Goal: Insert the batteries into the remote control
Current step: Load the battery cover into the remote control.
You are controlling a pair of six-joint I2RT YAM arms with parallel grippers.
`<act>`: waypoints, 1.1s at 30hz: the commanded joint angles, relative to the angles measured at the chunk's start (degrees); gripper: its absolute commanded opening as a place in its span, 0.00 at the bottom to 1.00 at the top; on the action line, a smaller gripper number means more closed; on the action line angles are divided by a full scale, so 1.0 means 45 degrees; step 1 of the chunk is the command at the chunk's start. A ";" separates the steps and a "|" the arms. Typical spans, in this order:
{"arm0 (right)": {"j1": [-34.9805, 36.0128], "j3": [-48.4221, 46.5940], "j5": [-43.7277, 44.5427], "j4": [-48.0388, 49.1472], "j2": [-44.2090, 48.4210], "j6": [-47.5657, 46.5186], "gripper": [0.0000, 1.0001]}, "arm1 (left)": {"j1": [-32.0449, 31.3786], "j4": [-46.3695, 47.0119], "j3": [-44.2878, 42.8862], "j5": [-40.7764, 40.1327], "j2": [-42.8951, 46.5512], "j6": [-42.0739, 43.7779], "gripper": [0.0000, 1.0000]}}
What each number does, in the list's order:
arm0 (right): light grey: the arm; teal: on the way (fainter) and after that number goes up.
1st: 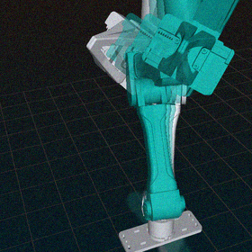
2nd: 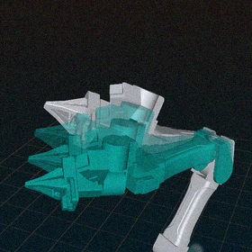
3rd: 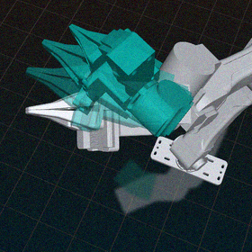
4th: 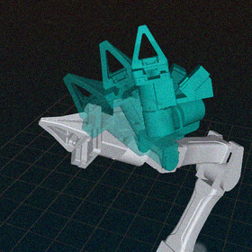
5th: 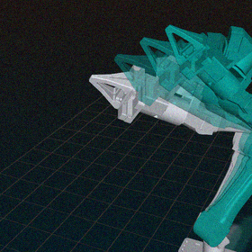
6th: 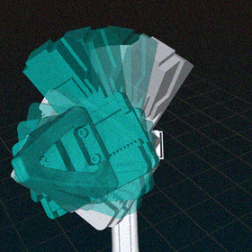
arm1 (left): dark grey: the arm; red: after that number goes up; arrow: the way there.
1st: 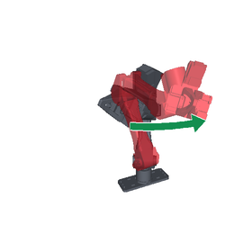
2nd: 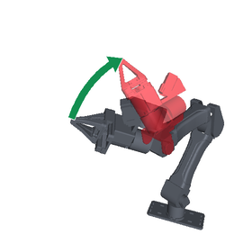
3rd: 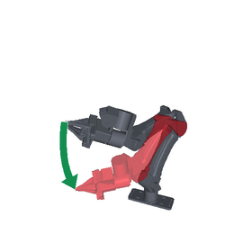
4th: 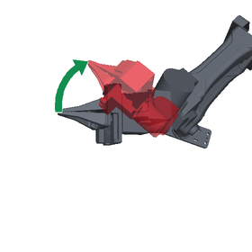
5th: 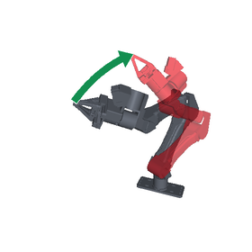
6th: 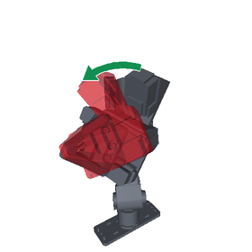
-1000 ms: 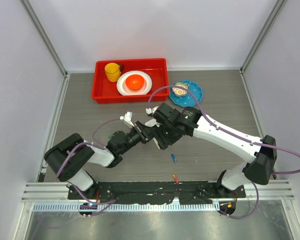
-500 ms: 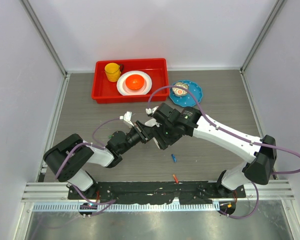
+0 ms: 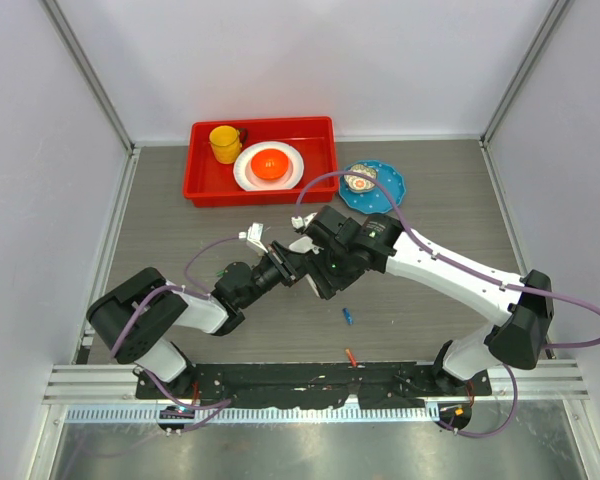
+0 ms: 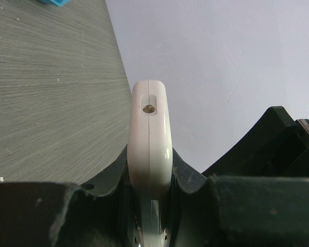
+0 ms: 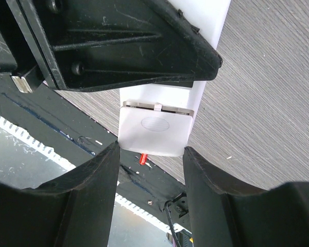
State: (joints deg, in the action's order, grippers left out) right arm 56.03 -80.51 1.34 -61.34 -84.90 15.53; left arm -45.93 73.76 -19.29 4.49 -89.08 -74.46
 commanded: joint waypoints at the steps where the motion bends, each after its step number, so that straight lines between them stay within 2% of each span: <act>1: -0.0010 -0.0156 -0.0123 -0.0021 -0.0039 -0.0111 0.01 | 0.0070 0.3297 -0.0049 -0.0314 0.0147 0.0257 0.00; 33: -0.0010 -0.0273 -0.0065 -0.0392 -0.0234 -0.0267 0.01 | 0.0090 0.3297 -0.0049 -0.0256 -0.0049 0.0276 0.00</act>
State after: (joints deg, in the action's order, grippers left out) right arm 56.03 -80.44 1.26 -62.28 -85.56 15.29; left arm -45.74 73.76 -19.29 4.08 -89.12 -74.30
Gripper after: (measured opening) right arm 0.544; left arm 0.255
